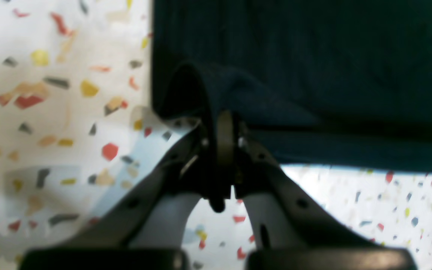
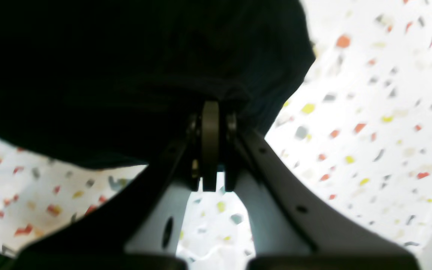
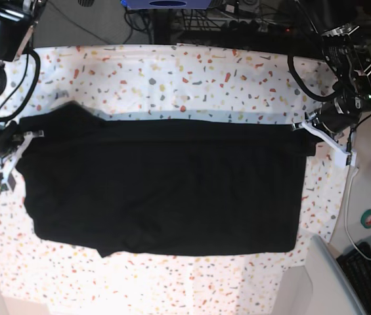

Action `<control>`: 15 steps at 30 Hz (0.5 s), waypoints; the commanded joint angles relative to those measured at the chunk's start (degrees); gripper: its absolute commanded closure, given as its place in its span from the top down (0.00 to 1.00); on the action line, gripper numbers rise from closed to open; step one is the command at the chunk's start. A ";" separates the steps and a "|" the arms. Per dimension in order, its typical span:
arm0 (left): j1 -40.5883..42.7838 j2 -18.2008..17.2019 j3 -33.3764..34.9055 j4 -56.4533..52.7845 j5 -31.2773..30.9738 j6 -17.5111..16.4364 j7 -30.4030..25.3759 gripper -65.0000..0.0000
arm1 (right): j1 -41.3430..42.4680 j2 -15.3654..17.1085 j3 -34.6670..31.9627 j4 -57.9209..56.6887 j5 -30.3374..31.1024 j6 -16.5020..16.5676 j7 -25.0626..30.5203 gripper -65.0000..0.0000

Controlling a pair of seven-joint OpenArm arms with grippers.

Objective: Layout the t-shirt on the table in an organized manner, then fold the t-shirt properly
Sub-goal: 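Fold the grasped hem edge over the shirt body with both grippers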

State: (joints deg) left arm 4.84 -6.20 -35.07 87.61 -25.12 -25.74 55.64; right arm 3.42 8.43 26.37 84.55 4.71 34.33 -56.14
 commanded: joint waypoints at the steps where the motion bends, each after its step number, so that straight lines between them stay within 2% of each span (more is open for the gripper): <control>1: -1.02 -0.79 -0.23 0.17 -0.77 -0.33 -1.18 0.00 | 2.34 0.94 0.05 -0.47 -0.18 -0.26 1.06 0.00; 7: -4.45 -0.79 -0.23 -3.17 -0.50 -0.33 -1.26 0.00 | 8.49 1.64 -0.04 -9.34 -1.50 -0.26 4.32 0.00; 15: -9.46 -1.06 -0.23 -8.89 -0.41 -0.15 -1.44 0.00 | 13.85 2.70 -4.26 -19.10 -1.77 -0.26 9.24 0.00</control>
State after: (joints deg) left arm -3.75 -6.35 -35.18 77.78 -24.91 -25.69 55.24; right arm 15.88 9.91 21.93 64.49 2.79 33.95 -47.77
